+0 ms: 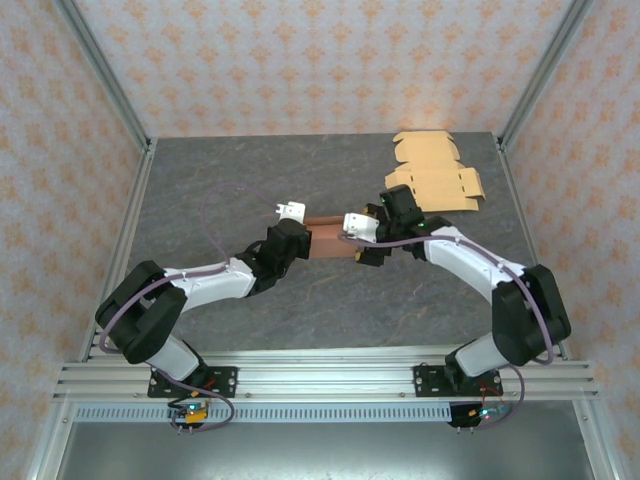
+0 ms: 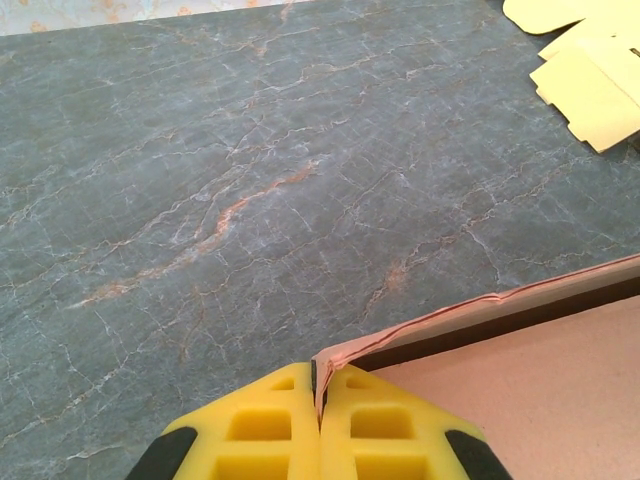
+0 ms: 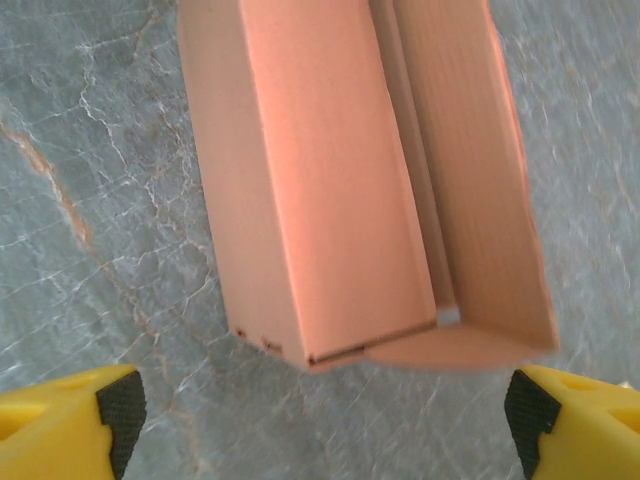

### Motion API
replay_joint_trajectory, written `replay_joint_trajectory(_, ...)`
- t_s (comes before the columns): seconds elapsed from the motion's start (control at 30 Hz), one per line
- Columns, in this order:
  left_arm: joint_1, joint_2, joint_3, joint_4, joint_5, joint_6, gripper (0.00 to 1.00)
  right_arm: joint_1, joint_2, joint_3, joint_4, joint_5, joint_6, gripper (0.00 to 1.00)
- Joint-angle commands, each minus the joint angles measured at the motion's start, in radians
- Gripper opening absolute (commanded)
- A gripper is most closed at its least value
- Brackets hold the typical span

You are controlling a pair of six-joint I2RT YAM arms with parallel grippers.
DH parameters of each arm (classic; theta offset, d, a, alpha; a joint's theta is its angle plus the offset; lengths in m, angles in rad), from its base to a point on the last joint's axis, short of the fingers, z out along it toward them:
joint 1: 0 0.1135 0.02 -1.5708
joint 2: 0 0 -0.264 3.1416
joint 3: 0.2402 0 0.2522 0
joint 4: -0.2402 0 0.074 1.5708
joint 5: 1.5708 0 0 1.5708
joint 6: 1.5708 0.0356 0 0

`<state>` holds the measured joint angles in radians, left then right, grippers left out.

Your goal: Fold the paper box

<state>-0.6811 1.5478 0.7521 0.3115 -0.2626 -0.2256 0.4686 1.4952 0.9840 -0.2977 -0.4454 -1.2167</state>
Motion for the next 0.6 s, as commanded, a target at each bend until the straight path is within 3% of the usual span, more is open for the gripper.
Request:
replay_joint_trajectory(0.0,-0.005,0.053,-0.015,-0.107,0.012,0.02,0.0,0.0,0.066,0.071,0.024,-0.081,-0.122,0.89)
replay_joint_trajectory(0.2,-0.006,0.076,-0.002,-0.089,0.022,0.023,0.0,0.008,0.151,0.145,0.0,-0.08,-0.176,0.75)
replay_joint_trajectory(0.47,-0.005,0.09,-0.004,-0.052,0.038,0.041,0.02,0.018,0.158,0.079,0.073,-0.014,-0.24,0.52)
replay_joint_trajectory(0.57,-0.006,0.074,-0.026,-0.01,0.078,0.067,0.08,0.018,0.151,0.033,0.143,0.03,-0.246,0.47)
